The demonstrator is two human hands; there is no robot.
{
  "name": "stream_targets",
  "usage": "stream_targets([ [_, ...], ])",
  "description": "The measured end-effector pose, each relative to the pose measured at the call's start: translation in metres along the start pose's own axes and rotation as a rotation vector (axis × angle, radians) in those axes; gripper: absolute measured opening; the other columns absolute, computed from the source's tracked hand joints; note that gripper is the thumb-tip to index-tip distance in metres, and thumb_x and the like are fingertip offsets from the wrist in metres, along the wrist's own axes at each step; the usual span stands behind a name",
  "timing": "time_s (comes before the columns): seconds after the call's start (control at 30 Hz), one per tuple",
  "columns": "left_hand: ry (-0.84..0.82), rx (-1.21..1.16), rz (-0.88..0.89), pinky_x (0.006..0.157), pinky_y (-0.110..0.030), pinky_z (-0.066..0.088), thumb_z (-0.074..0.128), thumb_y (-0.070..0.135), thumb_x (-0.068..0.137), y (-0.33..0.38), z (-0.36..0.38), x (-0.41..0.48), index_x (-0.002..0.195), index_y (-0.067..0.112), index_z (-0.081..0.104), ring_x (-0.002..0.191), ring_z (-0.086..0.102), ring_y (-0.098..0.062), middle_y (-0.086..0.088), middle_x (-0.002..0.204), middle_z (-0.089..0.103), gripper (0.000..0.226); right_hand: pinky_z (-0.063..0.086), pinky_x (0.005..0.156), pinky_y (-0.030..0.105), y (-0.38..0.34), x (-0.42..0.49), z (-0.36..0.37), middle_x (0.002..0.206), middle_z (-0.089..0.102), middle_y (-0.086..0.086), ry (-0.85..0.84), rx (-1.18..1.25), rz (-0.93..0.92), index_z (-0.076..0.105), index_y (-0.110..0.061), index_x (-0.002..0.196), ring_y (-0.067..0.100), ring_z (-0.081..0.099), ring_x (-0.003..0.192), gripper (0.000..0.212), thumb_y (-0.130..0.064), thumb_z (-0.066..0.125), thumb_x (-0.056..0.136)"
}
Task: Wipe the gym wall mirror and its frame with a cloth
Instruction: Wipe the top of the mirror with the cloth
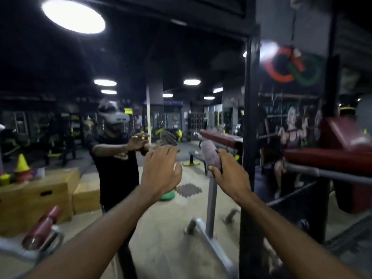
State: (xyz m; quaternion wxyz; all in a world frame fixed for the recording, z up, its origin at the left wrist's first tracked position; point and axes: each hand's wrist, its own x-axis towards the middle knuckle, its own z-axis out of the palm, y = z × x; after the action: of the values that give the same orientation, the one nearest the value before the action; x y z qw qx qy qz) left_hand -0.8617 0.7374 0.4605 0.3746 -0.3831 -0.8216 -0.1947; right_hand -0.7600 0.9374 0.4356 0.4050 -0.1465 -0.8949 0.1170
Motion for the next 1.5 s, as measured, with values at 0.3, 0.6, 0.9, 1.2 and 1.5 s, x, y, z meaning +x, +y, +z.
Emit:
stream_targets([
  [0.3,0.197,0.298,0.166,0.117,-0.049,0.031,0.052,0.043,0.095,0.007,0.009,0.277,0.145,0.020,0.046,0.139,0.040,-0.023,-0.003,0.151,0.044,0.055,0.050,0.089,0.041,0.042,0.261,-0.048,0.135,0.050,0.004,0.359,-0.072,-0.042,0.039,-0.034,0.150,0.029,0.061,0.113,0.053,-0.048,0.055,0.101],
  [0.6,0.219,0.430,0.190,0.123,-0.061,0.011,0.041,0.052,0.100,0.041,0.065,0.434,0.157,0.021,0.027,0.155,0.011,-0.033,-0.009,0.169,0.013,0.067,0.052,0.100,0.048,0.123,0.454,-0.066,0.131,0.047,0.012,0.566,0.000,-0.061,0.043,-0.030,0.149,0.029,0.055,0.116,0.053,-0.046,0.057,0.100],
  [0.9,0.471,0.503,0.116,0.118,-0.069,0.011,0.037,0.048,0.100,0.058,0.093,0.530,0.155,0.030,0.025,0.154,0.011,-0.032,-0.005,0.167,0.016,0.059,0.040,0.093,0.038,0.172,0.506,0.004,0.125,0.046,0.003,0.832,-0.021,-0.364,0.053,-0.029,0.137,0.022,0.043,0.114,0.037,-0.039,0.046,0.102],
  [1.2,0.541,0.505,0.064,0.121,-0.065,0.011,0.034,0.046,0.100,0.053,0.085,0.547,0.155,0.032,0.023,0.154,0.009,-0.031,-0.004,0.166,0.016,0.057,0.047,0.106,0.040,0.130,0.615,-0.065,0.147,0.046,0.006,0.782,0.357,-0.345,0.049,-0.018,0.143,0.025,0.047,0.136,0.041,-0.031,0.044,0.104],
  [1.5,0.557,0.491,0.045,0.122,-0.060,0.018,0.041,0.050,0.099,0.053,0.097,0.527,0.152,0.031,0.031,0.153,0.015,-0.028,-0.005,0.163,0.023,0.057,0.033,0.120,0.046,0.144,0.607,-0.071,0.150,0.045,0.005,0.752,0.380,-0.415,0.043,-0.024,0.148,0.026,0.040,0.140,0.051,-0.009,0.044,0.100],
])
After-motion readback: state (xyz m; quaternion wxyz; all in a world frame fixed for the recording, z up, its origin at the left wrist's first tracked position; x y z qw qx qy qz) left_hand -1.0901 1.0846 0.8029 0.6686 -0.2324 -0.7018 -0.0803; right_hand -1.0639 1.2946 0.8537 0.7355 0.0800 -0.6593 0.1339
